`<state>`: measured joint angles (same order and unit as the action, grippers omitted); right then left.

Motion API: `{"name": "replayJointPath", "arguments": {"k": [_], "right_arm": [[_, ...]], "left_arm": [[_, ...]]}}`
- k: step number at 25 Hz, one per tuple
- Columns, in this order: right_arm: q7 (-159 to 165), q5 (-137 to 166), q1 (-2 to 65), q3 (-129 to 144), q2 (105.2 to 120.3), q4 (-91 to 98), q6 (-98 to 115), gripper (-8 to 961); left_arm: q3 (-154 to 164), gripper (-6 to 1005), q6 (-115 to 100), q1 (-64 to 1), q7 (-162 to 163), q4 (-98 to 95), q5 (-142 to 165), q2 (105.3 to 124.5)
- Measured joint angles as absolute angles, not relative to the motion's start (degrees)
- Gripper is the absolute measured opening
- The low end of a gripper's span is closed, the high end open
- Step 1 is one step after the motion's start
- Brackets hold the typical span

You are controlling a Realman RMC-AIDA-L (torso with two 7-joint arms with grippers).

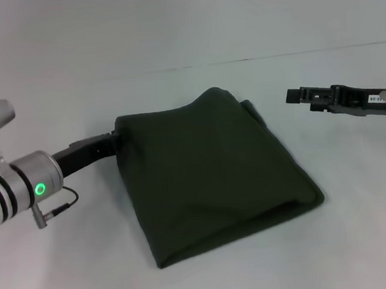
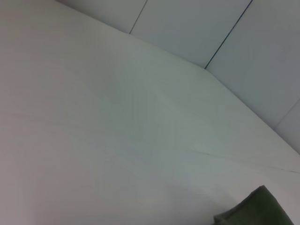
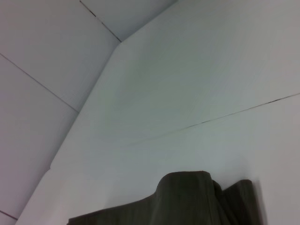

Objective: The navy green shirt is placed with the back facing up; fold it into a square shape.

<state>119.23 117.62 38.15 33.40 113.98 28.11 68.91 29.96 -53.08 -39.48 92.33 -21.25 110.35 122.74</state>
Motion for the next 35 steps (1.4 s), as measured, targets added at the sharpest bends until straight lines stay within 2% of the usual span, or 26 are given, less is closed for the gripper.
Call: {"name": "replayJointPath", "arguments": {"k": [4, 12, 20, 30, 35], "right_arm": [[118.36, 116.77, 37.78, 32.88, 114.22, 28.09, 68.97, 916], [117.29, 115.58, 37.35, 32.69, 114.66, 27.96, 68.92, 916], [117.25, 115.57, 37.19, 32.69, 114.91, 27.95, 68.90, 916], [117.04, 115.57, 37.09, 32.77, 114.96, 27.91, 68.92, 916], [116.64, 115.57, 37.11, 32.75, 115.02, 27.91, 68.97, 916]], "left_arm": [[30.05, 55, -52.55, -41.55, 94.32, -21.27, 112.49, 121.90], [33.61, 55, -49.27, -46.53, 97.69, -21.42, 114.34, 120.51], [34.01, 56, -48.80, -48.14, 98.06, -21.97, 114.35, 119.91], [36.63, 75, -48.93, -48.03, 97.94, -22.30, 114.34, 120.08], [39.47, 123, -48.79, -47.22, 97.46, -26.26, 114.34, 121.56]]}}
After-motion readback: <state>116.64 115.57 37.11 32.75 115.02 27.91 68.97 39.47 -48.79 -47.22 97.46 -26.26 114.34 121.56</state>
